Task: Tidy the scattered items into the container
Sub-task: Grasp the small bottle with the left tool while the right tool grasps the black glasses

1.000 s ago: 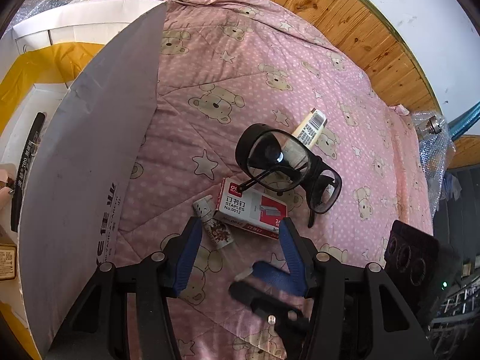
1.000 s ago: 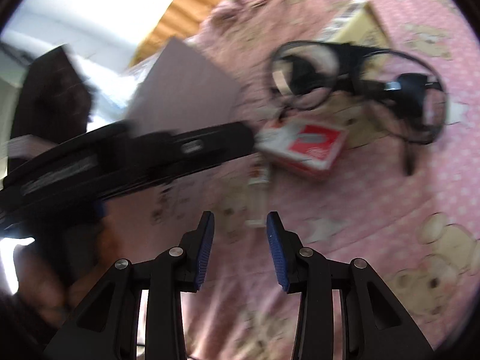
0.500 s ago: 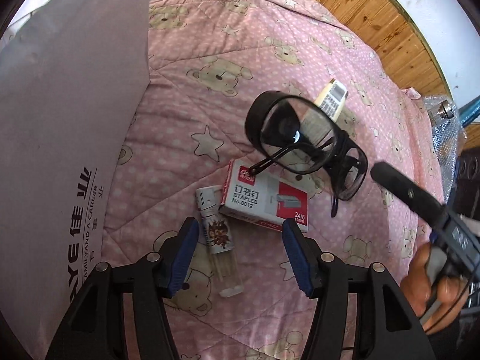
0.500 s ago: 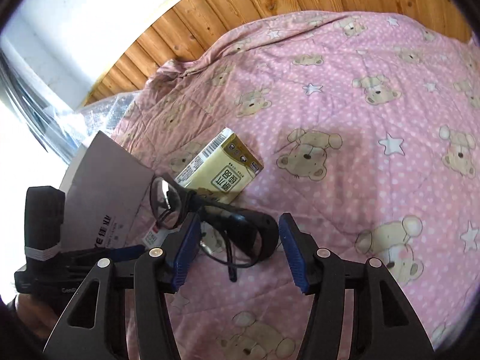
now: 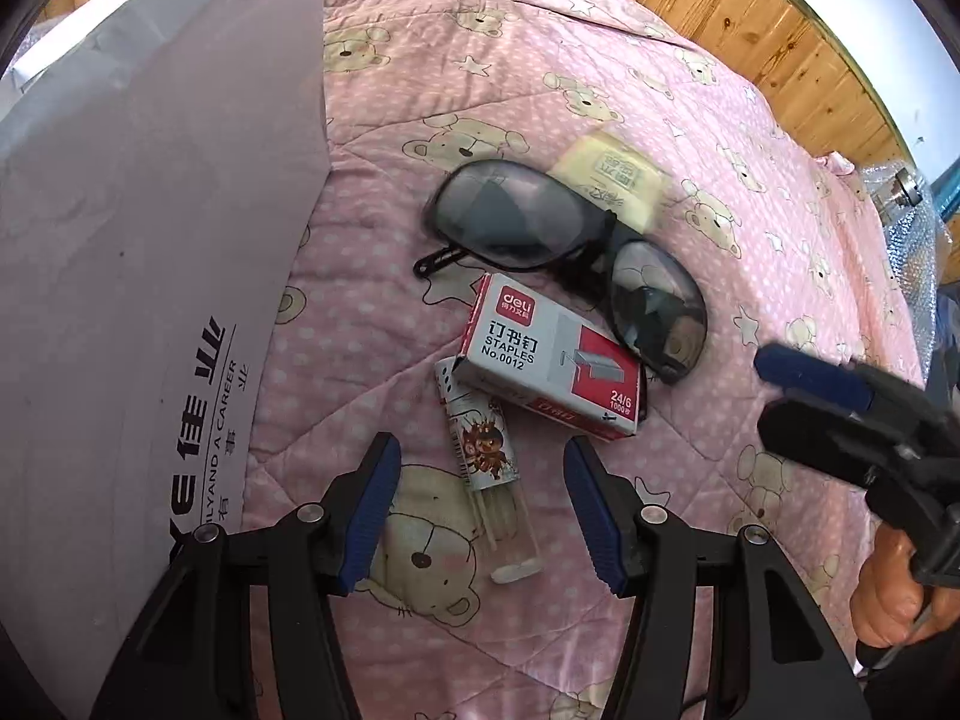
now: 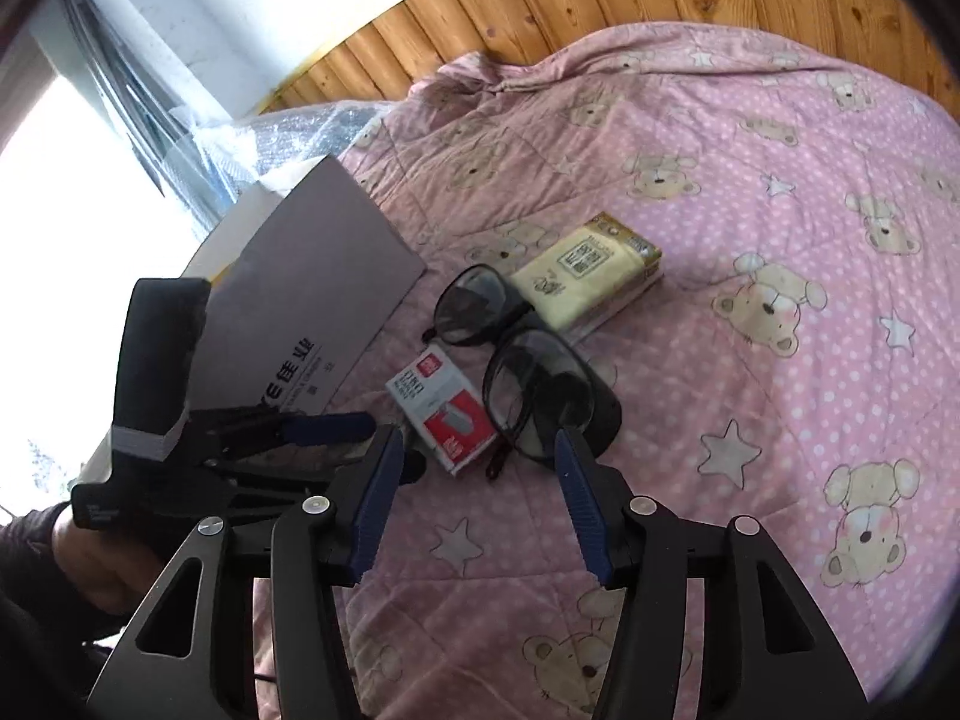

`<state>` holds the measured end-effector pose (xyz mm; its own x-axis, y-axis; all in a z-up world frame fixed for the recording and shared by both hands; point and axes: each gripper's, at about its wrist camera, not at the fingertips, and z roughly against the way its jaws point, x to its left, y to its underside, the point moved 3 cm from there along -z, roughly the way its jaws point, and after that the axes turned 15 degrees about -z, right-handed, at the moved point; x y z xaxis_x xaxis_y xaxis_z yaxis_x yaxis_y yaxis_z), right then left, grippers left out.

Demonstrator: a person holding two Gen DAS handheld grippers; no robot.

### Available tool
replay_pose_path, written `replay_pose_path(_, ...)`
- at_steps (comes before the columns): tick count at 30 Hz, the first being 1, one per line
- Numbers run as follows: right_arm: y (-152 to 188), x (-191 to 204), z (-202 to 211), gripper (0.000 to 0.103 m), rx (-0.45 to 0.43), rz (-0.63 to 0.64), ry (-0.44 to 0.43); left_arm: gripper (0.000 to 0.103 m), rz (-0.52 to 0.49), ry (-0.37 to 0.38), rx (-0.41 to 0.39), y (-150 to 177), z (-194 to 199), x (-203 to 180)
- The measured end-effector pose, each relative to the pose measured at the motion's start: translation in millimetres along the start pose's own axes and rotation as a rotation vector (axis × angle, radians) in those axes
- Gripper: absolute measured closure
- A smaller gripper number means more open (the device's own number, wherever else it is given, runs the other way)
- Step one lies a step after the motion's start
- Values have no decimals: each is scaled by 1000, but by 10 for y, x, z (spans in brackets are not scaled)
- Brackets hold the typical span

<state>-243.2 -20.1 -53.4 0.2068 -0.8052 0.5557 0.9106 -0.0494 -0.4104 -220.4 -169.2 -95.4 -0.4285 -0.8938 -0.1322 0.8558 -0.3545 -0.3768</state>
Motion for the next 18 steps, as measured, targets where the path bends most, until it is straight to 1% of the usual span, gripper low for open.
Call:
replay_pose_path(1, -46, -18, -26, 46, -15, -7, 26, 47, 1, -2, -2, 2, 3, 7)
replay_pose_path(2, -105, -41, -52, 46, -29, -13, 44, 51, -1, -7, -3, 4, 8, 11)
replay_pose_path(3, -156, -48, -68, 46, -48, -17, 52, 55, -6, -13, -4, 8, 13, 13)
replay_pose_path(5, -224, -46, -107, 44, -66, -16, 48, 59, -26, -33, -7, 24, 21, 7)
replay_pose_path(6, -258, -37, -189, 43, -48, -7, 38, 59, -31, -39, -10, 28, 22, 4)
replay_pose_path(9, -292, -4, -401, 43, -14, 34, 61, 59, -39, -51, -16, 35, 25, -2)
replay_pose_path(10, -276, 8, -458, 50, 13, 44, 76, 59, -42, -53, -16, 34, 24, -4)
replay_pose_path(11, -260, 19, -514, 61, 39, 54, 91, 59, -48, -52, -16, 36, 23, -10)
replay_pose_path(12, -243, 42, -486, 68, 49, 53, 83, 59, -55, -46, -18, 43, 26, -19)
replay_pose_path(13, -226, 65, -456, 77, 57, 52, 74, 59, -62, -40, -20, 51, 30, -27)
replay_pose_path(15, -166, 113, -355, 85, 78, 41, 54, 80, -76, -28, -23, 66, 37, -45)
replay_pose_path(18, -37, 169, -250, 87, 117, 28, 17, 81, -89, -18, -27, 95, 38, -62)
